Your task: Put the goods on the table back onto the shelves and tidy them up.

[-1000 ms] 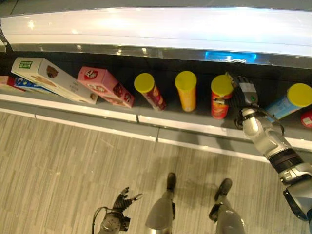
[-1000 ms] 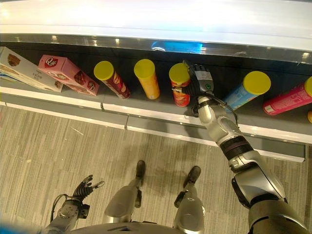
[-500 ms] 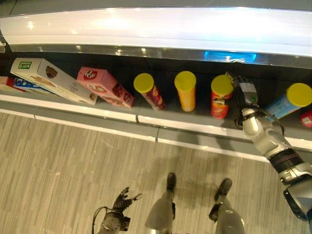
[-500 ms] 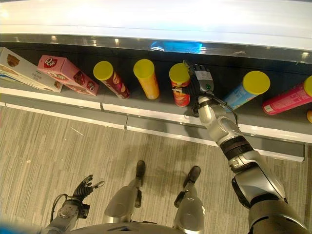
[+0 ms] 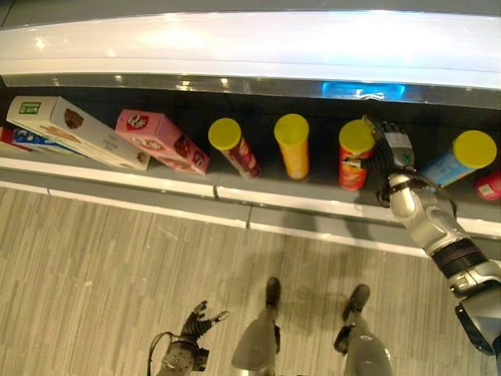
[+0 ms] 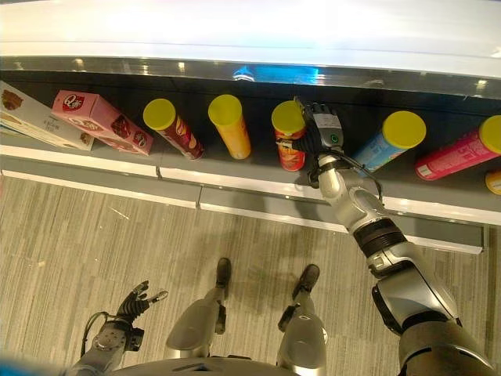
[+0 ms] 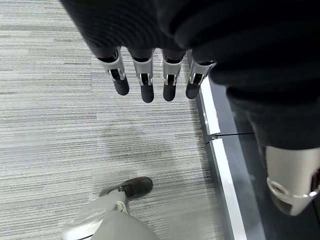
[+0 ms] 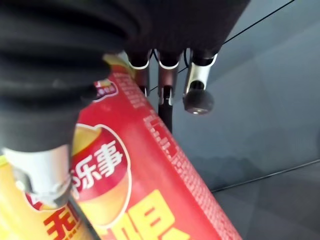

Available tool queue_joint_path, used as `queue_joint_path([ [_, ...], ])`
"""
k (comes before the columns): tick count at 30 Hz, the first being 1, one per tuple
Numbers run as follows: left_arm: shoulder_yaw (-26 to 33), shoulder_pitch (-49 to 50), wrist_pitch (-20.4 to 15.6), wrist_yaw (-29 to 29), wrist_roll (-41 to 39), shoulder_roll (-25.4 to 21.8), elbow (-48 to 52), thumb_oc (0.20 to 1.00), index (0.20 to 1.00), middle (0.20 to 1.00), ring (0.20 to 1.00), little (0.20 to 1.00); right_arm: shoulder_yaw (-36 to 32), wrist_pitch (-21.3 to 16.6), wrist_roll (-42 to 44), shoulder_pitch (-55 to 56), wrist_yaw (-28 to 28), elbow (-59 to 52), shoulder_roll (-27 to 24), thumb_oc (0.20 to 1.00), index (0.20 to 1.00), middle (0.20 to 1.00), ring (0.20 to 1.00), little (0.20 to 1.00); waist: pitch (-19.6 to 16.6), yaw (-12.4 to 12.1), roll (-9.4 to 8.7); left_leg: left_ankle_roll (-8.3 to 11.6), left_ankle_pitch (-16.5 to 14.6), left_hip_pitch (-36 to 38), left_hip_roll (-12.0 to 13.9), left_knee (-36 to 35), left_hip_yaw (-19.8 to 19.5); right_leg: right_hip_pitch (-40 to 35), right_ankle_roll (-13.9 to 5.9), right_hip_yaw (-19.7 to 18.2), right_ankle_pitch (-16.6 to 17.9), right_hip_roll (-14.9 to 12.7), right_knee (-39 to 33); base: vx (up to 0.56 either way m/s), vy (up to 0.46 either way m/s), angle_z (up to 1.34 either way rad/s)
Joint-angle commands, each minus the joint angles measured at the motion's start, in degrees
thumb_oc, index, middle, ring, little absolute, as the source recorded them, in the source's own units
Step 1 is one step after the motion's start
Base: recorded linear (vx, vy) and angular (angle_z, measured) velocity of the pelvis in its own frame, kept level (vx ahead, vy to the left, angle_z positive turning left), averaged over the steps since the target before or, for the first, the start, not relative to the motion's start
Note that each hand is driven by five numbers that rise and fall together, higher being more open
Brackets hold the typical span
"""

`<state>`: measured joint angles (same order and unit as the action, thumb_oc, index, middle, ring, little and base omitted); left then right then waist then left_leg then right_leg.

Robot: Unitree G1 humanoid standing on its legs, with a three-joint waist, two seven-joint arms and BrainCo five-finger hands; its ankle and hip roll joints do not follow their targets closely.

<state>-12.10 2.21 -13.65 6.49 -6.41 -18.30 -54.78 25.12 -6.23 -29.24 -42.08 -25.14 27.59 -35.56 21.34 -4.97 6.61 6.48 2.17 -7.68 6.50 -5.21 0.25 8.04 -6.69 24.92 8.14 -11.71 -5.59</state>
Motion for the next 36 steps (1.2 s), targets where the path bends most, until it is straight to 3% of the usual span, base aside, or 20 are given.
queue_joint_path([
  [1, -3.38, -2.32, -0.56, 1.44, 0.71, -2.62, -3.00, 1.000, 1.000, 1.000, 1.000, 1.000, -0.54, -1.08, -0.17, -2.95, -2.73, -2.46, -1.26, 0.200, 0.200, 0.200, 0.200, 0.200, -1.44, -0.69, -2.64, 2.15, 0.21, -1.41, 2.20, 0.21, 4.26, -0.58, -4.92, -4.31, -1.53, -5.13, 0.64, 0.00, 0.000, 0.00],
  [13, -3.27, -1.89, -0.48, 1.36, 0.50, -2.92, -2.20, 1.000, 1.000, 1.000, 1.000, 1.000, 0.78, -1.21, 0.52, -3.12, -1.87, -1.70, -0.21, 0.200, 0.200, 0.200, 0.200, 0.200, -1.43, -0.95, -2.76, 2.13, 0.23, -1.31, 2.10, 0.21, 4.32, -0.67, -4.92, -4.30, -1.46, -5.08, 0.63, 0.00, 0.000, 0.00],
  [14, -3.26, -1.81, -0.50, 1.37, 0.46, -2.90, -2.19, 1.000, 1.000, 1.000, 1.000, 1.000, 0.77, -1.19, 0.52, -3.05, -1.87, -1.63, -0.10, 0.272, 0.272, 0.272, 0.272, 0.272, -1.43, -0.99, -2.75, 2.14, 0.26, -1.33, 2.12, 0.21, 4.29, -0.71, -4.92, -4.24, -1.45, -5.12, 0.62, 0.00, 0.000, 0.00],
  [15, -3.28, -1.79, -0.49, 1.34, 0.45, -2.88, -2.21, 1.000, 1.000, 1.000, 1.000, 1.000, 0.81, -1.13, 0.44, -3.03, -1.93, -1.58, -0.05, 0.558, 0.558, 0.558, 0.558, 0.558, -1.43, -0.97, -2.74, 2.15, 0.26, -1.36, 2.12, 0.21, 4.33, -0.71, -4.92, -4.17, -1.42, -5.15, 0.61, 0.00, 0.000, 0.00],
  [16, -3.25, -1.68, -0.53, 1.36, 0.43, -2.87, -2.11, 1.000, 1.000, 1.000, 1.000, 1.000, 0.82, -1.10, 0.23, -2.92, -1.97, -1.64, 0.05, 1.000, 1.000, 1.000, 1.000, 1.000, -1.42, -0.94, -2.75, 2.12, 0.23, -1.37, 2.16, 0.21, 4.29, -0.75, -4.92, -4.11, -1.40, -5.20, 0.62, 0.00, 0.000, 0.00],
  [29, -3.29, -1.78, -0.44, 1.26, 0.39, -2.82, -1.75, 1.000, 1.000, 1.000, 1.000, 1.000, 0.34, -0.89, -0.15, -2.19, -2.29, -2.03, -0.12, 1.000, 1.000, 1.000, 1.000, 1.000, -1.63, -0.76, -3.03, 2.13, 0.02, -1.15, 2.10, 0.21, 4.48, -0.86, -5.02, -4.15, -1.31, -5.24, 0.60, 0.00, 0.000, 0.00],
  [35, -2.88, -1.58, 0.38, 1.17, 0.92, -2.86, -1.55, 1.000, 1.000, 1.000, 1.000, 1.000, -1.32, -1.57, -0.66, 0.36, -2.24, -8.48, -1.20, 1.000, 1.000, 1.000, 1.000, 1.000, -2.54, -0.28, -4.03, 2.12, -0.53, -0.08, 2.59, 0.21, 4.71, -1.81, -4.99, -3.98, -1.80, -5.04, 0.59, 0.00, 0.000, 0.00],
  [36, -2.30, -1.47, 0.87, 1.00, 1.31, -2.81, -1.82, 1.000, 1.000, 1.000, 1.000, 1.000, -2.66, -2.13, -0.87, 2.40, -1.99, -12.13, -1.58, 1.000, 1.000, 1.000, 1.000, 1.000, -3.20, 0.03, -4.88, 2.04, -0.93, 0.74, 2.78, 0.21, 5.04, -2.48, -4.92, -4.11, -1.99, -4.83, 0.59, 0.04, -0.001, -0.01],
])
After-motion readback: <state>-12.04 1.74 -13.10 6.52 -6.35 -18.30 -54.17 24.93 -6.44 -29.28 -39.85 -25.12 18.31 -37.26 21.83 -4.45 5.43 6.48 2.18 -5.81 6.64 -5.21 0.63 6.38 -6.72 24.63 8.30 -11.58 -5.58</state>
